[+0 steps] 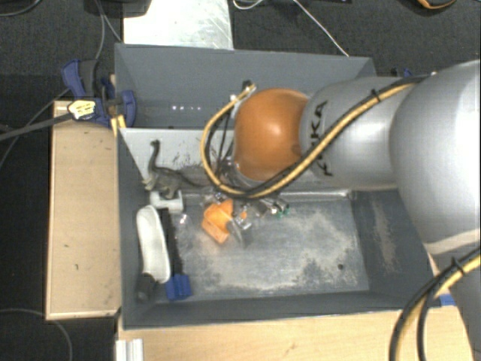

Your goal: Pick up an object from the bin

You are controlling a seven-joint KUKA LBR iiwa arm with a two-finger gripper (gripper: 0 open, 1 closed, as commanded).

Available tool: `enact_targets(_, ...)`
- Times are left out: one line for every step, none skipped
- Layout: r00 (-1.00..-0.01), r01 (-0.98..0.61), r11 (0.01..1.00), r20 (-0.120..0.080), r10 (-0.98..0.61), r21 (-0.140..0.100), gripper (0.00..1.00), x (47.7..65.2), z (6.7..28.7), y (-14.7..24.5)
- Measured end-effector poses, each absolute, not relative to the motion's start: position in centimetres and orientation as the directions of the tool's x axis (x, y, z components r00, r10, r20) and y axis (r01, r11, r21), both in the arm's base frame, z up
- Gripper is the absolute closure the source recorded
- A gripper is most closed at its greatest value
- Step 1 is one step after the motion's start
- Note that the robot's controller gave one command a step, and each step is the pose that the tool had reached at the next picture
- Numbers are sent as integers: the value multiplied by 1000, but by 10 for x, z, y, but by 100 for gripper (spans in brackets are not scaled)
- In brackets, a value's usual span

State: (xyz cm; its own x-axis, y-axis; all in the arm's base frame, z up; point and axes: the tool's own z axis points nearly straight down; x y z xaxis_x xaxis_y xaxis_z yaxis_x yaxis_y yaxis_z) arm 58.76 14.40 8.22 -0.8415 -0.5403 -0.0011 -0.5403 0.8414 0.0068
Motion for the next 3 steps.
enact_targets(-842,-540,842,-2,-540,7,100,587,85,144)
enact_targets(-842,-539,842,-10,-539,6,100,586,101,144)
enact_targets(-842,-539,842,-10,-539,4,100,587,123,143)
